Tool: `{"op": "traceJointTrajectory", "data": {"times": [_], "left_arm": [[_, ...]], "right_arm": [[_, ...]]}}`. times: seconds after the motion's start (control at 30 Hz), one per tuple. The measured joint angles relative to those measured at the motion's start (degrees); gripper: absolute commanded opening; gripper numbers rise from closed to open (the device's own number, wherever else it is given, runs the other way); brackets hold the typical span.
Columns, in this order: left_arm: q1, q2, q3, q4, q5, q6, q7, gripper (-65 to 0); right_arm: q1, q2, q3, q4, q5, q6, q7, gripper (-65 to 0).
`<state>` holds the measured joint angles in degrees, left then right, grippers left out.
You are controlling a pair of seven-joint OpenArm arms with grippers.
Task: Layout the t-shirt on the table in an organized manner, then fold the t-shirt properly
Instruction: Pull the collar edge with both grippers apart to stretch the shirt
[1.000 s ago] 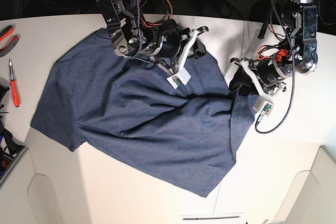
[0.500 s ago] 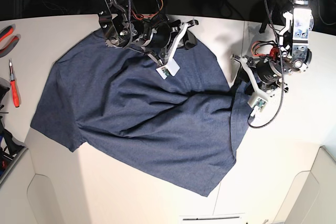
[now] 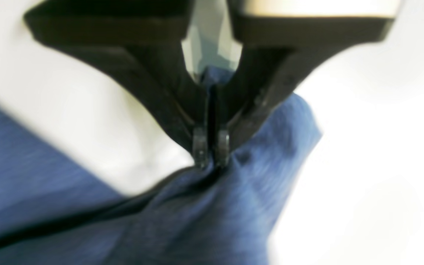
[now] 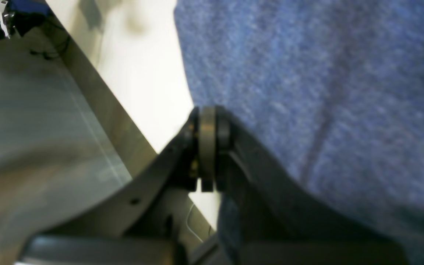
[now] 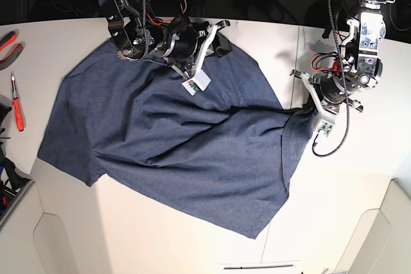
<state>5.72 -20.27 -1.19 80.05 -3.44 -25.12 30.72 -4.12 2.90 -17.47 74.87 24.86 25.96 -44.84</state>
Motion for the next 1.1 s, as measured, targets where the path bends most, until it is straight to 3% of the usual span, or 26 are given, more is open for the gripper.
{"op": "traceJointTrajectory", "data": {"times": [0.07,0.17,0.27,0.5,0.63,0.8,1.1], "left_arm": [[0.2,-1.4,0.0,2.4,0.7,0.0,4.1,-65.0],[0.8,-3.5,0.0,7.6,0.5,0.5,4.5,-65.0],[-1.1,-4.5,-0.1,11.6,-0.2,3.1,4.1,-65.0],[-6.4,-4.5,0.0,11.8,-0.2,3.2,4.0,-65.0],[-10.5,-4.5,0.0,11.6,-0.2,3.4,2.3,-65.0],[-15.7,-4.5,0.0,7.0,-0.3,5.5,2.3,-65.0],[-23.7,-4.5,0.0,-9.2,-0.3,5.4,-0.9,-65.0]], "right_arm": [[0.0,0.8,-0.1,0.1,0.4,0.2,-0.4,-65.0],[0.0,2.4,-0.1,0.2,1.2,0.7,-1.0,-65.0],[0.0,3.7,-0.2,0.3,1.8,0.9,-1.7,-65.0],[0.3,5.4,-0.1,0.6,3.6,1.2,-5.0,-65.0],[0.3,6.3,-0.1,0.6,3.6,4.2,-7.6,-65.0],[0.3,7.9,0.0,0.6,5.9,6.3,-9.9,-65.0],[0.3,12.7,0.0,0.7,10.9,8.5,-12.6,-65.0]]}}
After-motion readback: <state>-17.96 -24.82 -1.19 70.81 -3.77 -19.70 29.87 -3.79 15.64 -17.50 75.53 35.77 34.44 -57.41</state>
